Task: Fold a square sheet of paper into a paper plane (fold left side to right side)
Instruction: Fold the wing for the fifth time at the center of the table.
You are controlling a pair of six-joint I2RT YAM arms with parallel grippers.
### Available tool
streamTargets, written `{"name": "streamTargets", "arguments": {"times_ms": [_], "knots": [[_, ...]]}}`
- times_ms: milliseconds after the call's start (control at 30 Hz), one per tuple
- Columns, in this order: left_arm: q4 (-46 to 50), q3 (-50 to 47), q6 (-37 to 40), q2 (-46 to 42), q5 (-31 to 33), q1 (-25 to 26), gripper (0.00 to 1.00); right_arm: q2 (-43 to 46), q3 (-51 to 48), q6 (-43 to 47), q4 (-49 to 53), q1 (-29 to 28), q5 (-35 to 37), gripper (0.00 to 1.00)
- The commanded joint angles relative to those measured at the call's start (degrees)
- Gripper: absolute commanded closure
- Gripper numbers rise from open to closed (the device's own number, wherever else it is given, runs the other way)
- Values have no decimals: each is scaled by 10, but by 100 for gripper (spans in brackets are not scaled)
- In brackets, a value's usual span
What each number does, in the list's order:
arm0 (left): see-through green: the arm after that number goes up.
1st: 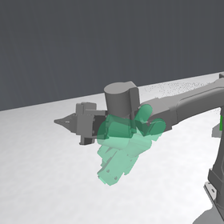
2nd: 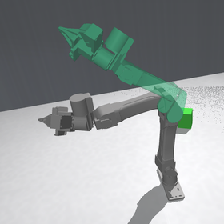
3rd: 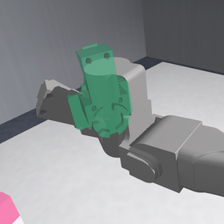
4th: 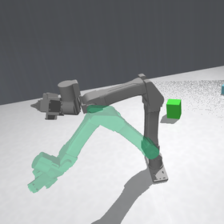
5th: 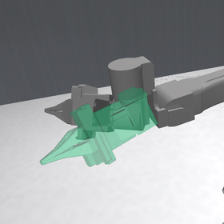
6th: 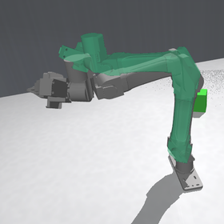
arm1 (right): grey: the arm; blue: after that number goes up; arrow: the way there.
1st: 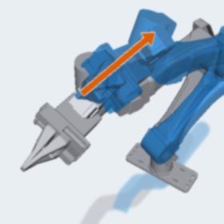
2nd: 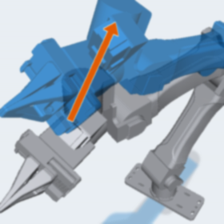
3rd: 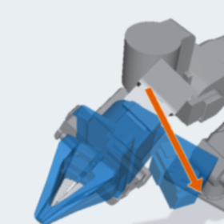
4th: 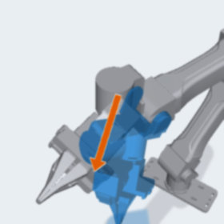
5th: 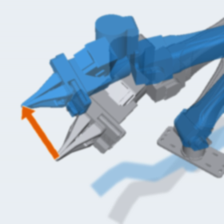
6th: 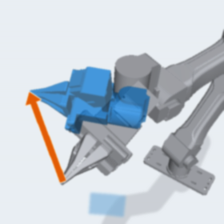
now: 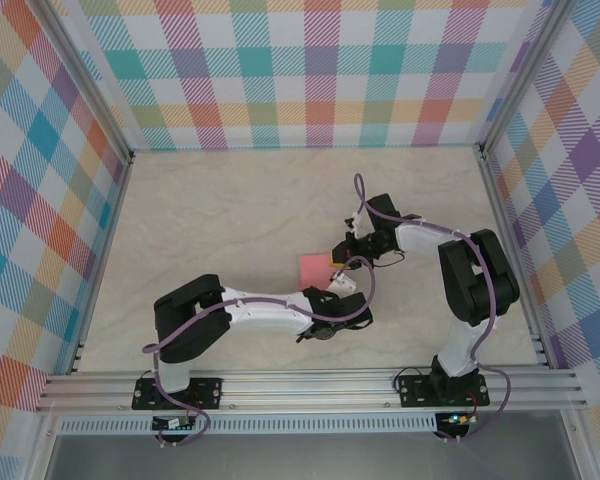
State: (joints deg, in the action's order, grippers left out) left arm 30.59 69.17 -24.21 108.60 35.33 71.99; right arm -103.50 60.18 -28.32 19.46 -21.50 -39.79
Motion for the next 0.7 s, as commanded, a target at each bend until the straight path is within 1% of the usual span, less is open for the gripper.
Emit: {"name": "streamTargets", "arguments": {"times_ms": [0, 133, 233, 333, 500, 600, 667], "knots": [[49, 18, -24, 12, 49, 8, 50, -9, 11, -1, 12, -4, -5, 100], [49, 20, -28, 17, 49, 8, 58, -11, 12, 1, 15, -4, -3, 100], [47, 20, -26, 19, 46, 9, 62, -14, 13, 3, 18, -5, -1, 100], [47, 21, -27, 22, 44, 8, 70, -14, 14, 4, 19, -4, 0, 99], [46, 23, -29, 27, 40, 8, 81, -9, 16, 5, 21, -4, 0, 97], [46, 26, -29, 30, 37, 9, 85, -5, 16, 5, 17, -4, -4, 93], [46, 27, -30, 30, 35, 7, 88, 8, 14, 5, 11, -3, 0, 87]]}}
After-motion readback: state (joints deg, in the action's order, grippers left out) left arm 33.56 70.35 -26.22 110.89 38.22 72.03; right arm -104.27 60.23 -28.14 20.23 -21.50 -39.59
